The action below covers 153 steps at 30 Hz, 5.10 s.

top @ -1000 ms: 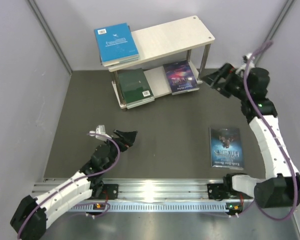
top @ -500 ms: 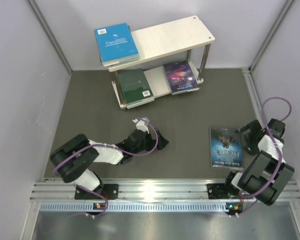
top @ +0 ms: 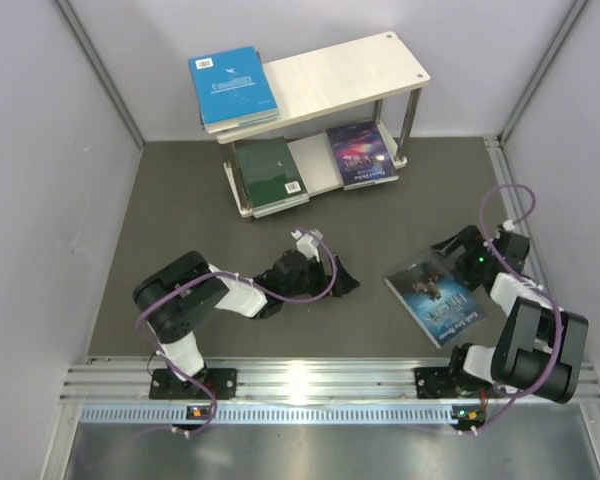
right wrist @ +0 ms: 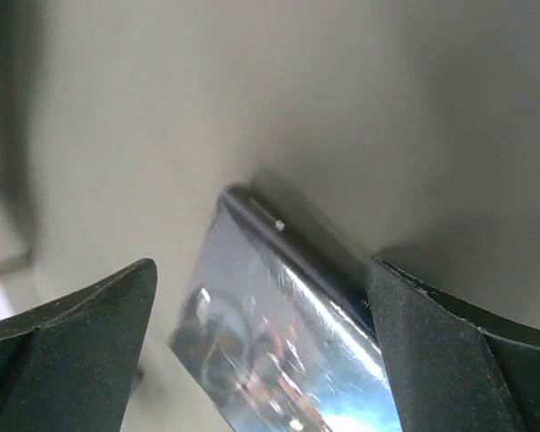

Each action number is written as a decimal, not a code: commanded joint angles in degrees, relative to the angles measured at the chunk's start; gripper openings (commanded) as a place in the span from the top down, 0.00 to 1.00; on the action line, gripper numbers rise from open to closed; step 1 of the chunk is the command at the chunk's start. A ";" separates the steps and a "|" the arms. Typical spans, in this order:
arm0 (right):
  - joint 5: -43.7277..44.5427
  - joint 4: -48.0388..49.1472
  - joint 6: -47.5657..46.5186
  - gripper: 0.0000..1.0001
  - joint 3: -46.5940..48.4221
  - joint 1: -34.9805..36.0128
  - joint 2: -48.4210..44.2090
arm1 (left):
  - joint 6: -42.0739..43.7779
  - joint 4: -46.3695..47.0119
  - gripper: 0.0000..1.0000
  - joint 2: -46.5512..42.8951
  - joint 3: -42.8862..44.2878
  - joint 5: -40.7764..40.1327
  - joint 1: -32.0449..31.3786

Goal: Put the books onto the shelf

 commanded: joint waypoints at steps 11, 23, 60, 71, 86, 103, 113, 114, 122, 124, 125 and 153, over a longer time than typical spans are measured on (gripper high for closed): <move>0.29 -5.18 2.51 0.00 -4.60 13.51 -3.79 | -0.25 0.85 0.04 3.44 0.59 3.91 -0.36; 12.80 -16.81 -6.82 0.00 4.67 9.99 -5.82 | 0.04 -20.16 0.01 -11.94 2.96 -8.91 -13.37; -1.79 1.73 10.23 0.00 -7.73 35.83 0.25 | -9.13 -18.39 0.03 6.53 10.00 -2.23 5.96; 7.16 -7.13 1.98 0.00 -0.62 35.05 0.95 | -3.23 -49.92 0.03 -24.11 5.34 -17.42 3.53; 6.65 -13.56 -2.43 0.00 -3.77 24.93 -5.99 | -23.10 -29.74 0.04 -9.24 3.30 -19.11 -21.02; 2.25 -4.78 12.15 0.00 -13.71 43.99 -11.09 | -17.75 -24.19 0.04 0.72 9.37 -12.43 -5.40; 1.37 7.44 18.05 0.00 -8.00 52.26 3.47 | -11.24 -28.49 0.04 -4.38 6.83 -10.84 6.14; 1.19 8.14 17.97 0.00 -6.60 52.44 4.89 | -11.06 -28.84 0.04 -5.25 6.21 -10.93 6.58; 5.76 6.22 14.36 0.00 -8.77 52.44 7.29 | -5.98 -43.68 0.03 -22.38 1.03 -16.02 6.84; 5.94 5.78 14.45 0.00 -10.62 52.44 6.05 | -4.48 -48.69 0.02 -28.44 0.41 -17.78 6.93; 6.63 5.34 14.45 0.00 -12.11 52.44 4.31 | -2.99 -53.58 0.02 -30.29 -0.03 -18.31 6.93; -3.47 84.69 44.06 0.04 -21.00 66.77 45.85 | -15.28 0.60 0.07 0.90 -11.19 13.16 2.98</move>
